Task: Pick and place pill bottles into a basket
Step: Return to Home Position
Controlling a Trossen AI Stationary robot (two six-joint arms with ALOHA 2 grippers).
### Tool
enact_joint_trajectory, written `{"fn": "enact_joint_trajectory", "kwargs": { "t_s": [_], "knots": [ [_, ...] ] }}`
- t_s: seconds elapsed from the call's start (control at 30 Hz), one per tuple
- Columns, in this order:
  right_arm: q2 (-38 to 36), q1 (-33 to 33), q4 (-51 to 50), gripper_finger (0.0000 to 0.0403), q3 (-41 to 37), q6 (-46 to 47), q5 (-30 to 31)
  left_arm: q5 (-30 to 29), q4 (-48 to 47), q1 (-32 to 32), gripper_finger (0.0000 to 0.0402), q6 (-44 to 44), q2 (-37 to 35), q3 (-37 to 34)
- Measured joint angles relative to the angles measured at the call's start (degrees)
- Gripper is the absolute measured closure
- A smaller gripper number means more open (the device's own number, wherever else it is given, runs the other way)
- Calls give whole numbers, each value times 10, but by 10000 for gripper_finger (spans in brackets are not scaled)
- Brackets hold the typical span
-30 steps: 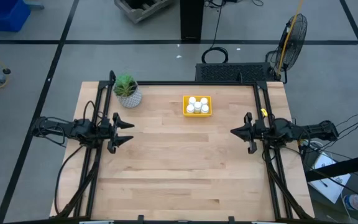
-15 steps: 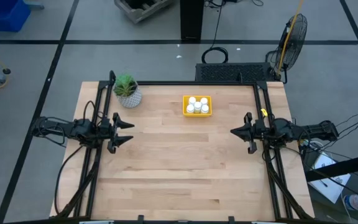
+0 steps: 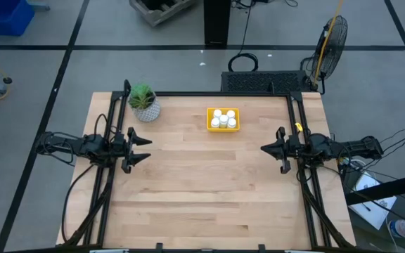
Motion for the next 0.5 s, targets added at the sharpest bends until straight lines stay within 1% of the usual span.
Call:
{"fn": "enact_joint_trajectory", "kwargs": {
  "t_s": [0.27, 0.5],
  "knots": [
    [0, 0, 0, 403, 0, 0, 0, 0, 0, 0, 128, 0, 0, 0],
    [0, 0, 0, 403, 0, 0, 0, 0, 0, 0, 119, 1, 0, 0]
  ]
}}
